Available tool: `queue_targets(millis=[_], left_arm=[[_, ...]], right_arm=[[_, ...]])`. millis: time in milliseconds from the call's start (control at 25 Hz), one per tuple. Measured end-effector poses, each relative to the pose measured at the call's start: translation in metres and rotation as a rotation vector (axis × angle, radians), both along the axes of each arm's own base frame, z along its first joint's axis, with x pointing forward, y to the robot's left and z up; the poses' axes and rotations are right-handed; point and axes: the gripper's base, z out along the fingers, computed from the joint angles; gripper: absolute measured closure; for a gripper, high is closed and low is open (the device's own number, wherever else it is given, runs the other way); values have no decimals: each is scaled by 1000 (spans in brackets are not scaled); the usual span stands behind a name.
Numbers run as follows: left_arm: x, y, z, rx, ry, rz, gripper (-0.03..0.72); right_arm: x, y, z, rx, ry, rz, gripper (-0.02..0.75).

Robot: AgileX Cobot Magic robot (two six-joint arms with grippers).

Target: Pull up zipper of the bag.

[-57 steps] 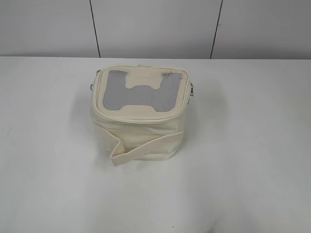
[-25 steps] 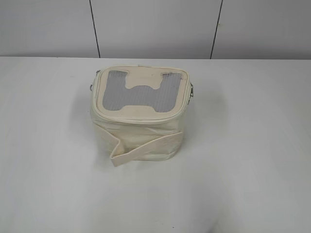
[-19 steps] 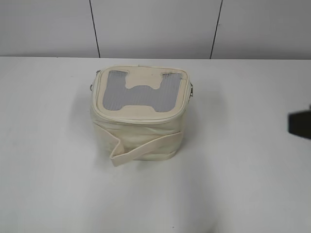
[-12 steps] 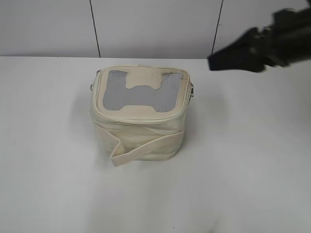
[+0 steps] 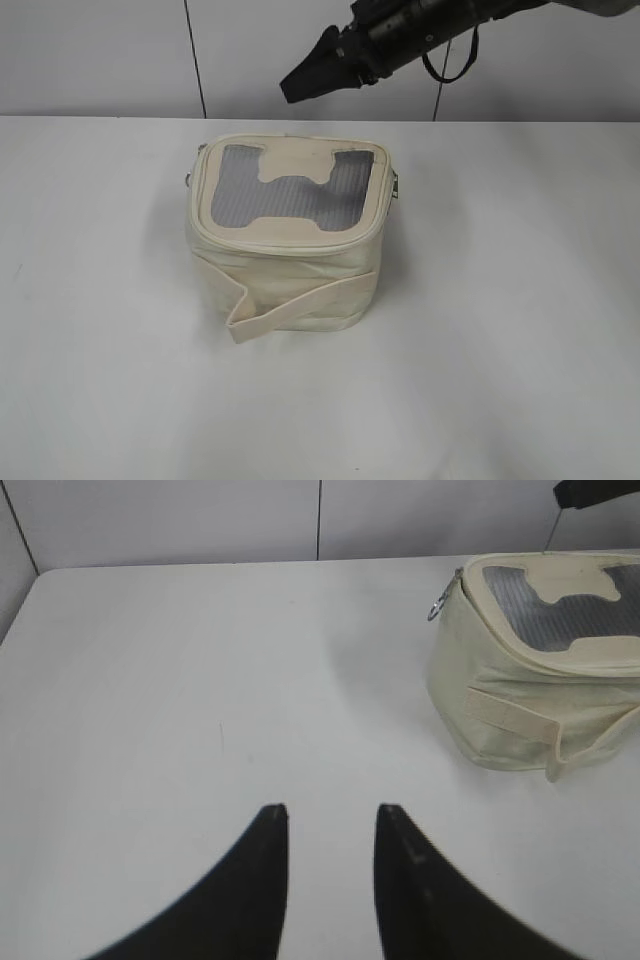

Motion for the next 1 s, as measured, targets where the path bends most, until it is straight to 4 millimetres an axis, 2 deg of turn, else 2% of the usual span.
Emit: queue_targets(millis=[240,440,480,560,640,760,880,1000], left_arm=[[0,0,0,0,0,0,452],[0,0,0,-28,7,13,456],[1,0,0,-31,14,14,457],[5,-1,0,-31,38,16,457],[15,-2,4,-37,68,18,457],[46,-12,15,-118,112,-27,447],[93,-30,23,-234,112,-127,414],[145,-47,21,-279,139,-208,401]], right_arm=[[2,35,-21,-85,26,93,275],[-2,47,-39,-128,48,128,296],[-2,47,-41,-139,49,131,332],[-3,48,-47,-151,56,136,512],[-2,48,-49,-155,58,138,632],[-2,48,-49,-157,58,138,658],[-2,48,-49,-157,58,139,661],[-3,48,-49,-158,61,142,664]])
